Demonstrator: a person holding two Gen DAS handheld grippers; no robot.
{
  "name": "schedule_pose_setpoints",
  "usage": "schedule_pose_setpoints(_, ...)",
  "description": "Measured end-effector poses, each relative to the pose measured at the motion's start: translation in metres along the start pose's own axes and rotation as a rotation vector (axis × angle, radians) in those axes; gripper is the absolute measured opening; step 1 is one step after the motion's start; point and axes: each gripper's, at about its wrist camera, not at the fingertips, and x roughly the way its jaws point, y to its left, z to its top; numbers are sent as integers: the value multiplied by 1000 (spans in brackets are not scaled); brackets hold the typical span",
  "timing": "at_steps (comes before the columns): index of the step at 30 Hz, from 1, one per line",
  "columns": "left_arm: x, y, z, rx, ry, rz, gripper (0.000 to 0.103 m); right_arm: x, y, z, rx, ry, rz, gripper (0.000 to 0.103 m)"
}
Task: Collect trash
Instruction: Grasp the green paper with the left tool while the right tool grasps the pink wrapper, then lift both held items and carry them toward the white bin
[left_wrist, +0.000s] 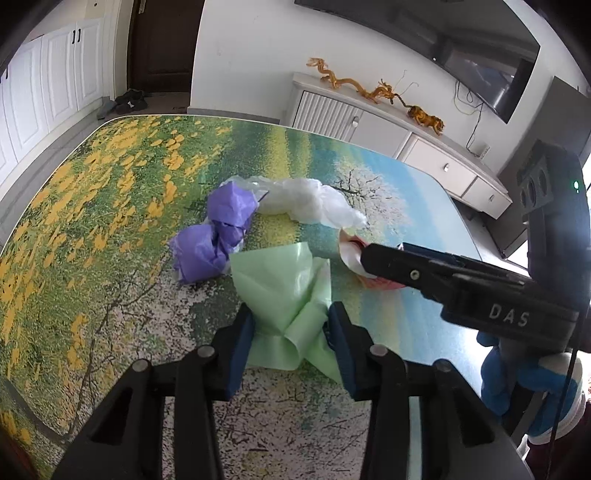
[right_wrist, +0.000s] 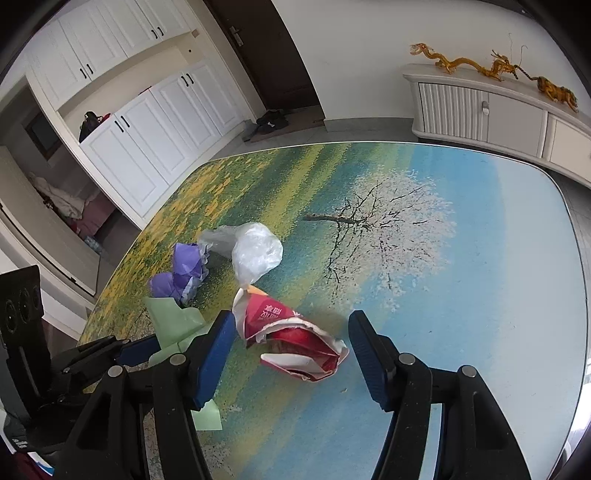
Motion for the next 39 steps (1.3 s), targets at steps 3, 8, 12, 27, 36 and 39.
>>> schedule_pose_setpoints(3, -3, -1, -4, 1, -12, -3, 33, 2, 6, -5, -29, -2, -19, 49)
schedule_pose_setpoints(8, -11, -4, -10, 15, -16, -25, 28, -4, 18, -16, -57, -8, -47, 40)
schedule_pose_setpoints(12, -21, -4, -15, 16, -28, -39, 22, -13, 24, -24, -58, -19, -60, 39)
schedule_pose_setpoints(27, -72, -30, -24, 62, -125, -52, 17, -87, 37, -40, -13, -150, -66, 39)
schedule_pose_setpoints(36, -104, -55, -28, 100, -180, -59, 17, -142, 32, -57, 31, -239, -85, 39)
schedule_pose_setpoints(39, -117, -65, -31, 117, -202, -65, 17, -161, 30, -64, 42, -268, -97, 39)
